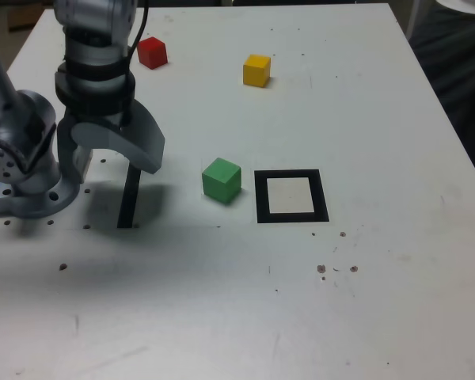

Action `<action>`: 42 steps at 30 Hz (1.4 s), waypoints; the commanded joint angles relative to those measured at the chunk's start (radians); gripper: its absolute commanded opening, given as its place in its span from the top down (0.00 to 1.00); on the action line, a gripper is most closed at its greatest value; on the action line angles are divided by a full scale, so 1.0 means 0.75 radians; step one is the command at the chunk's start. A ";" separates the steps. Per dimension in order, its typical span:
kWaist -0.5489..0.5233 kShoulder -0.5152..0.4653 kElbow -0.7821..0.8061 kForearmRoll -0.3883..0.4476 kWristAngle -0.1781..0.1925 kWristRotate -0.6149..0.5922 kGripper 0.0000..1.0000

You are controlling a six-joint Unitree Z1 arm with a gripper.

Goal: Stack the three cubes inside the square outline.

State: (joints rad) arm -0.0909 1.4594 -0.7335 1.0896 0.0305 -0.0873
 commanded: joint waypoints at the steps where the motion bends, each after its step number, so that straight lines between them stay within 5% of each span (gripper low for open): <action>1: 0.003 -0.006 0.003 -0.001 -0.002 0.000 0.00; 25: 0.003 -0.011 -0.008 0.017 -0.009 0.018 0.00; 34: 0.066 -0.011 -0.051 0.023 0.067 0.072 0.00; 42: 0.321 0.002 -0.094 0.016 0.136 0.280 0.00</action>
State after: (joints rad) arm 0.1358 1.4566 -0.7984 1.1034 0.1291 0.1122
